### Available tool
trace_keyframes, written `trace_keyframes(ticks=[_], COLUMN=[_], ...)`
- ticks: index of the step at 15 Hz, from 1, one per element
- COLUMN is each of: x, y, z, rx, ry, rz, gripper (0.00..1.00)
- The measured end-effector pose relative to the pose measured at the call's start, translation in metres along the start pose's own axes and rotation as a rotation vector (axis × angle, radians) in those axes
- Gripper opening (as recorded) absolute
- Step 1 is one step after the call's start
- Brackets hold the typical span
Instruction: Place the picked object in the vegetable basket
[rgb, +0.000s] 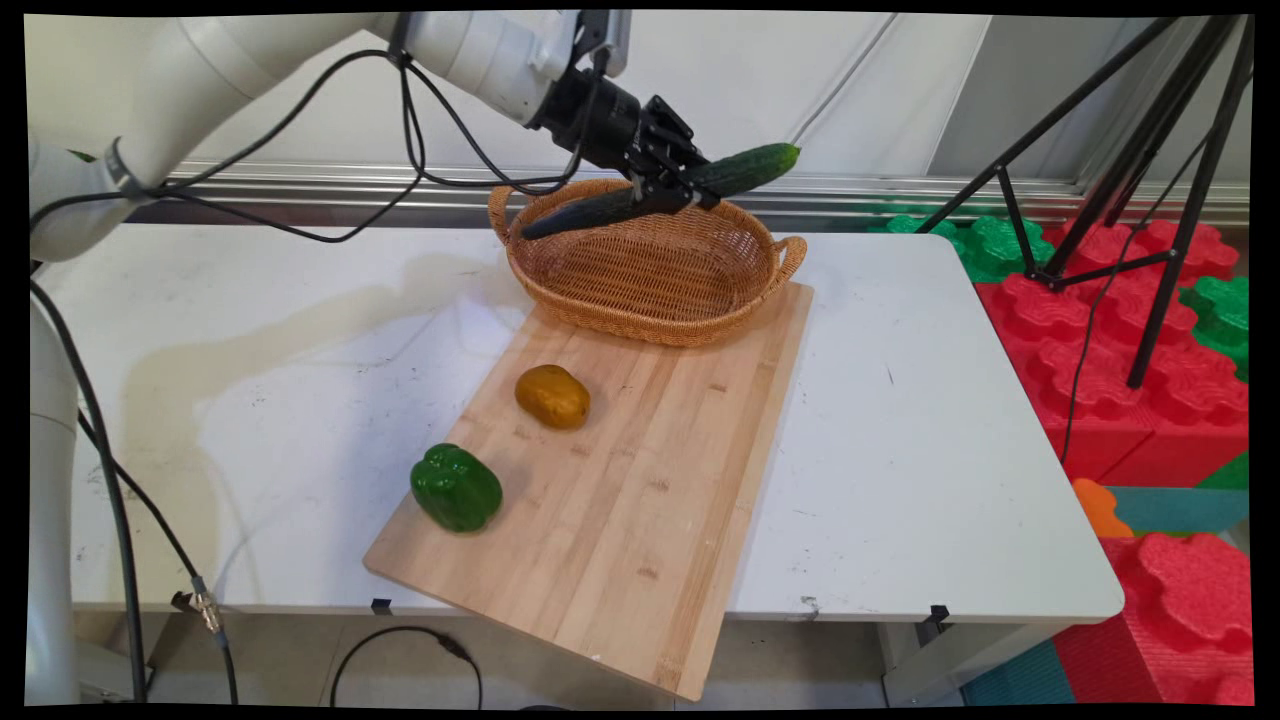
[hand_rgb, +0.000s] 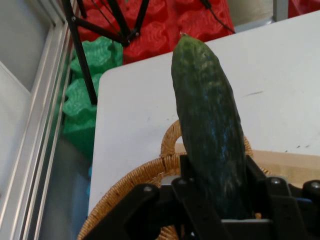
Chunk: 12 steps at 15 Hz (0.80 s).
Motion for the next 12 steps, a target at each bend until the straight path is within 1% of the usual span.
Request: trace_keyframes(ticks=[7, 8, 10, 12], x=[-0.019, -0.021, -0.026, -0.029], y=[-0.012, -0.013, -0.012, -0.012], z=[0.025, 0.026, 0.028, 0.027], rx=[-0.033, -0.038, -0.053, -0.059], ry=[-0.034, -0.039, -0.054, -0.060], rz=[-0.009, -0.014, -0.035, -0.049], gripper=[0.00, 1.00, 1.00, 1.00])
